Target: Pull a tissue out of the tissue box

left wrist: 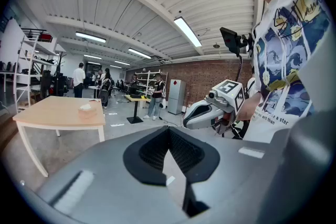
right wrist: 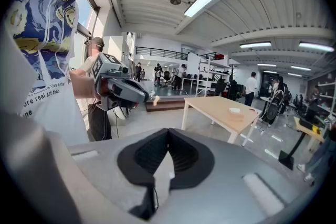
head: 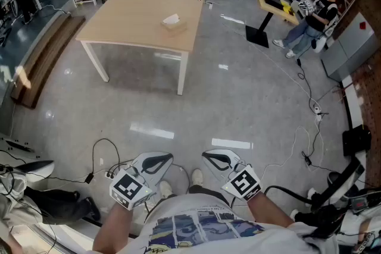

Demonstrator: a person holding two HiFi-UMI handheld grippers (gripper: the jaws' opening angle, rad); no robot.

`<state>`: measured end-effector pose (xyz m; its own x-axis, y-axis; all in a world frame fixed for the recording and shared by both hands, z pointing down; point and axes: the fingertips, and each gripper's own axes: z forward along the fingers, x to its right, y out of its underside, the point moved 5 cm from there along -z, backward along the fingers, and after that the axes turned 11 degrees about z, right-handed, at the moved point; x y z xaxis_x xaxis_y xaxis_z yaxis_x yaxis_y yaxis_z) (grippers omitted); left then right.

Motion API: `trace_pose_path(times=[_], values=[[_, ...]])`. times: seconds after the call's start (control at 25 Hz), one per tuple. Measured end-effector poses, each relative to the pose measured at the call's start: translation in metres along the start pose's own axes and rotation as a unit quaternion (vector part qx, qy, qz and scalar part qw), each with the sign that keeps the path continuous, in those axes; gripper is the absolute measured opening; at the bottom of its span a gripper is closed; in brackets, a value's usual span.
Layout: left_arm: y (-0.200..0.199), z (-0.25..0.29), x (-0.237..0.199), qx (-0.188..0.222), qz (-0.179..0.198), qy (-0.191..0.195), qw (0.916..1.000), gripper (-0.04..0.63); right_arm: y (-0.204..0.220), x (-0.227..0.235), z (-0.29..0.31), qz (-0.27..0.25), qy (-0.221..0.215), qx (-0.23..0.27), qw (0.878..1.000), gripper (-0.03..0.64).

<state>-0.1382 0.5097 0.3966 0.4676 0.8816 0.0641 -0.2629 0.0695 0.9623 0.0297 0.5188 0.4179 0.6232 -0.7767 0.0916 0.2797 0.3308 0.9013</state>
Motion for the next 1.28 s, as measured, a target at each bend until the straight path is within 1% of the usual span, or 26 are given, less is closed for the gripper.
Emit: trace_pose_path(times=[0.32,0.52,0.68,0.8,0.96,1.08,1.28], values=[[-0.012,0.031,-0.010,0.005,-0.006,-0.007,0.9999,0.005,-0.002,0.039,-0.004,-0.001,0.000,0.005,1.000,0.003],[-0.021,0.052,-0.024,0.002,-0.014,-0.010,0.9999,0.005,-0.010,0.069,-0.003,0.013,0.003,0.014,1.000,0.003],[-0.022,0.081,-0.007,-0.001,-0.023,-0.017,0.9996,0.005,0.010,0.090,-0.024,0.014,0.000,0.007,1.000,0.003],[-0.022,0.105,0.000,-0.012,-0.017,-0.022,0.9995,0.005,0.021,0.106,-0.033,0.015,-0.009,0.006,1.000,0.003],[-0.024,0.131,-0.001,-0.024,-0.010,-0.031,0.9992,0.005,0.033,0.129,-0.035,0.018,-0.025,0.006,1.000,0.003],[-0.025,0.142,-0.008,-0.028,-0.010,-0.040,0.9987,0.005,0.035,0.144,-0.030,0.018,-0.036,0.006,0.999,0.005],[-0.026,0.154,-0.035,-0.031,-0.021,-0.050,0.9981,0.005,0.030,0.168,-0.011,0.020,-0.045,0.002,0.999,0.005]])
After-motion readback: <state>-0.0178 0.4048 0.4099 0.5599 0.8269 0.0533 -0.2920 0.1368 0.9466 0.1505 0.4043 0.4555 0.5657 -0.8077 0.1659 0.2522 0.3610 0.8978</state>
